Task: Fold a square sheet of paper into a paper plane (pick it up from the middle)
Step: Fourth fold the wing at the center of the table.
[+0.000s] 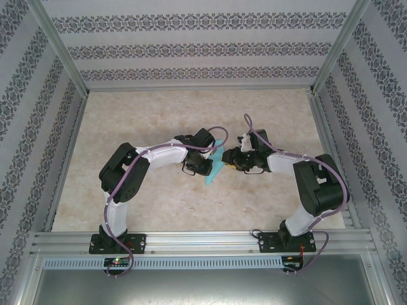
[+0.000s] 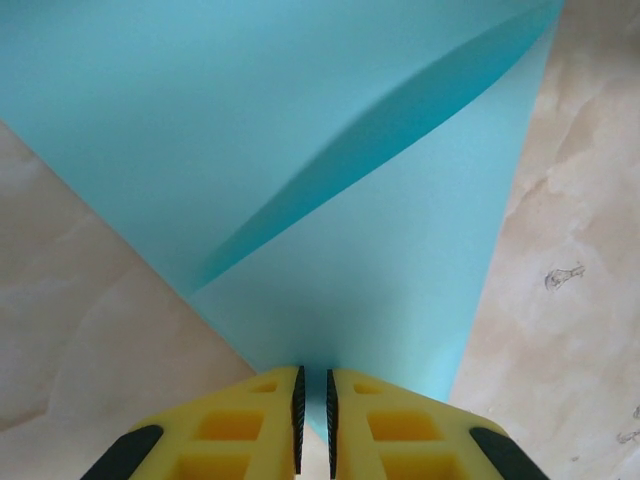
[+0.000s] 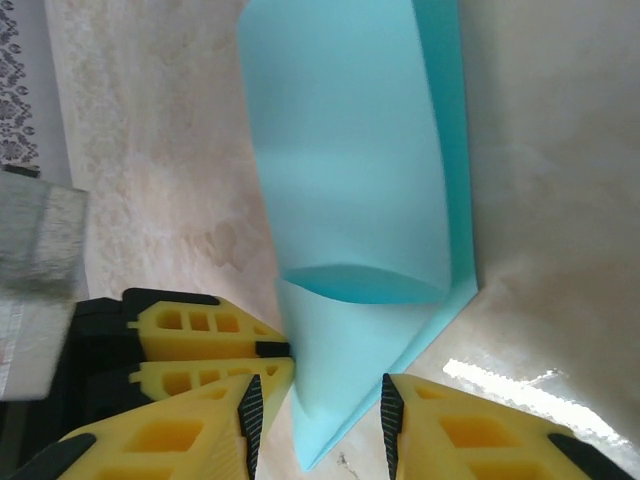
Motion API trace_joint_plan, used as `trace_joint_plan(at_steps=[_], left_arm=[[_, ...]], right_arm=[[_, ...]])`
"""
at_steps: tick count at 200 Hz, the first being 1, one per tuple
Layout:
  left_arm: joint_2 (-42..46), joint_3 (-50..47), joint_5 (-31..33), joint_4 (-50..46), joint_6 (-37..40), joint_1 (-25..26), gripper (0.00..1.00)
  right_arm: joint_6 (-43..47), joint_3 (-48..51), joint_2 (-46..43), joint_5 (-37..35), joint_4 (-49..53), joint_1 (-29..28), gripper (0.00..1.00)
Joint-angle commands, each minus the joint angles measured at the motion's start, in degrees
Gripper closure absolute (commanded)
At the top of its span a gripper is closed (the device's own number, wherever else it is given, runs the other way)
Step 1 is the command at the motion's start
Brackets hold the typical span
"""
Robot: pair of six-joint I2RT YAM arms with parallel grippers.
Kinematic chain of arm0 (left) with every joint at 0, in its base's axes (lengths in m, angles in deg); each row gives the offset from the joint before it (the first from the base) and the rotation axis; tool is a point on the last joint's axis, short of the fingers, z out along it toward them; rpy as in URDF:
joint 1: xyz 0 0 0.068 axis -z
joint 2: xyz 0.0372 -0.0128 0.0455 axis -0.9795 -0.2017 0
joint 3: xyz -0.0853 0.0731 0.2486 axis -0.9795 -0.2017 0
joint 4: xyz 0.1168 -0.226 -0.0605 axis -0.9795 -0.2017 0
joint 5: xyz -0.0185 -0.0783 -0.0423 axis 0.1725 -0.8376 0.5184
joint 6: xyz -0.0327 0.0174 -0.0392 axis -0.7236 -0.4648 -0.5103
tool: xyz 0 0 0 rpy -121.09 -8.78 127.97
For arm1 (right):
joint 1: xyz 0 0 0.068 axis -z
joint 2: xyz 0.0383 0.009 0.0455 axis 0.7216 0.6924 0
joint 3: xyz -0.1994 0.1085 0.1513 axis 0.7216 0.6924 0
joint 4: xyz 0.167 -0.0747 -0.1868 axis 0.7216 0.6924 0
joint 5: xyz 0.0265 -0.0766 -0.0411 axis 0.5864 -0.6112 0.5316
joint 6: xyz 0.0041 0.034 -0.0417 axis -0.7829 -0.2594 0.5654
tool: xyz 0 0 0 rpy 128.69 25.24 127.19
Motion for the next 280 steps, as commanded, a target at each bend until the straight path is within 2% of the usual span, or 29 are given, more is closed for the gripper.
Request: trace_joint_plan(at_steps=[1, 105, 186, 280], left_arm=[[-0.9, 0.5, -0.2, 1.0, 1.5, -0.9, 0.82], [-2.3, 0.4, -0.9, 0.7, 2.0, -1.2, 0.82], [-1.6, -0.9, -0.4, 0.2, 2.5, -1.2, 0.82], [-1.9, -0.8, -0.3, -0.1, 3.0, -1.3, 0.82]], right_arm=[[-0.3, -1.5, 2.3, 0.8, -0.5, 0.2, 0.62], [-0.3, -4.8, 7.7, 0.2, -0.9, 0.0, 0.62], [3.5, -7.3, 5.6, -8.4, 8.4, -0.2, 0.61], [3.0, -10.8, 9.4, -5.2, 8.0, -1.2, 0.61]])
